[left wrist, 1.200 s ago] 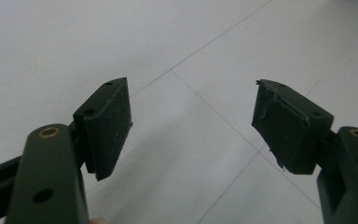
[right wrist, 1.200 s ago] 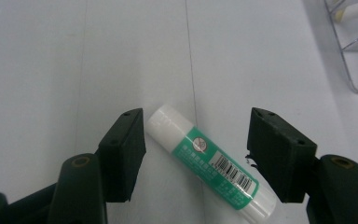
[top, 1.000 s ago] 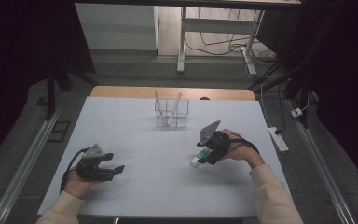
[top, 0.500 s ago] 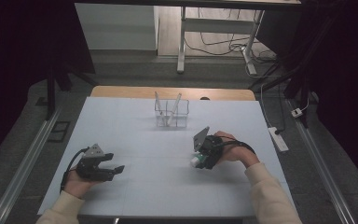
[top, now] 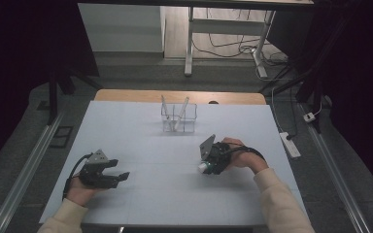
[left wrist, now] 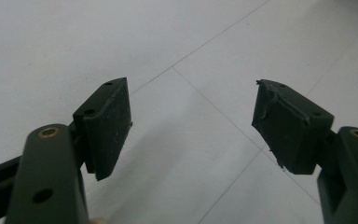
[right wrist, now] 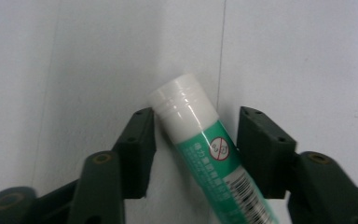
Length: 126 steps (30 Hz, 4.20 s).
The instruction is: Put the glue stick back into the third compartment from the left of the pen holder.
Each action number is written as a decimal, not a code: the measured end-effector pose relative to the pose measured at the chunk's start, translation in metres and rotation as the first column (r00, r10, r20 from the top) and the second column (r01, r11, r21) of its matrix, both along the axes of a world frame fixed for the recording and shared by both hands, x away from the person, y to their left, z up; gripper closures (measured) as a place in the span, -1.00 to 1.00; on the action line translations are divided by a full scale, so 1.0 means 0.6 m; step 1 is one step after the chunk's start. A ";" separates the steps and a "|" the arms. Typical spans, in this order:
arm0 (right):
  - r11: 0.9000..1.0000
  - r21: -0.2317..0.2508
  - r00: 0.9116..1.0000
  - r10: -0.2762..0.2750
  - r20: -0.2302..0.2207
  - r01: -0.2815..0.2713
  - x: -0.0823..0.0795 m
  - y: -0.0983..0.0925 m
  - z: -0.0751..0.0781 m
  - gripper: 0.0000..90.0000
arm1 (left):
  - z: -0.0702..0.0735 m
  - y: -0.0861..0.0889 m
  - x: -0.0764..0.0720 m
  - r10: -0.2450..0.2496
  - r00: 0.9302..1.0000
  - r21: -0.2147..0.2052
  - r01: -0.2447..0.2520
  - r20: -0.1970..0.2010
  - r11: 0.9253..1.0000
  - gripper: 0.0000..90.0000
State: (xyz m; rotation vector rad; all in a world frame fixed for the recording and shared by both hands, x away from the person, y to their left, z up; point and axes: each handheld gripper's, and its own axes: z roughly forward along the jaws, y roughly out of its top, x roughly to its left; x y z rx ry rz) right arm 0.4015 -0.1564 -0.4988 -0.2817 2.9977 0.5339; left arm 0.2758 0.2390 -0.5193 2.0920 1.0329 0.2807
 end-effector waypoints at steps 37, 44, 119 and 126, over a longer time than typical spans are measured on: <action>0.972 0.171 0.987 -0.153 -0.052 0.160 0.012 -0.027 0.039 0.44 | 0.000 0.000 0.000 0.001 1.000 0.001 -0.001 0.003 1.000 -0.38; 0.939 0.260 0.974 -0.210 -0.082 0.224 0.019 -0.039 0.054 0.44 | 0.001 0.001 0.000 0.001 1.000 -0.001 -0.001 0.004 1.000 -0.38; 0.536 0.669 0.781 -0.614 -0.109 0.515 0.036 -0.022 0.148 0.43 | 0.001 0.001 0.000 -0.001 1.000 -0.001 0.001 0.007 1.000 -0.38; 0.522 0.679 0.773 -0.625 -0.108 0.517 0.044 -0.012 0.155 0.43 | 0.001 0.001 0.000 -0.002 1.000 -0.003 0.002 0.008 1.000 -0.38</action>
